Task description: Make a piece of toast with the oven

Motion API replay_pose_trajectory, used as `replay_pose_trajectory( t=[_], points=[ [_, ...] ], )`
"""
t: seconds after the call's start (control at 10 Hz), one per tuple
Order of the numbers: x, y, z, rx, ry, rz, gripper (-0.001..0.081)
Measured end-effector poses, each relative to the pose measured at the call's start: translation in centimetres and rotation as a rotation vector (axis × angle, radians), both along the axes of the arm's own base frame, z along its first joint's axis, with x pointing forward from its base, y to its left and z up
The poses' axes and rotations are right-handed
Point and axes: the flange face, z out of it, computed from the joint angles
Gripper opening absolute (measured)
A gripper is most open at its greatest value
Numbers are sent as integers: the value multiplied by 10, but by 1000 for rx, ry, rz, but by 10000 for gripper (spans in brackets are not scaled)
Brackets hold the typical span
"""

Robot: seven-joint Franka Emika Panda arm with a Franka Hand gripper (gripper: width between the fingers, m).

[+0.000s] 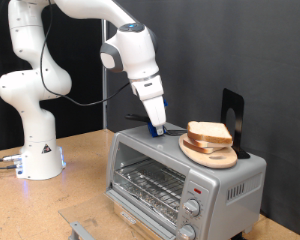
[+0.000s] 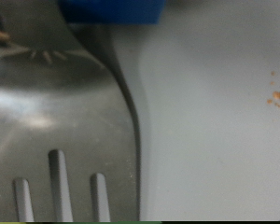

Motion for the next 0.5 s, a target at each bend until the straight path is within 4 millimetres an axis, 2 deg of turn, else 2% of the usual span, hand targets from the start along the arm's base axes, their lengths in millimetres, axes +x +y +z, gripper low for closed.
replay_pose_trajectory(
  t=[0.5],
  points=[
    [-4, -2, 0, 1, 32, 6, 808]
  ],
)
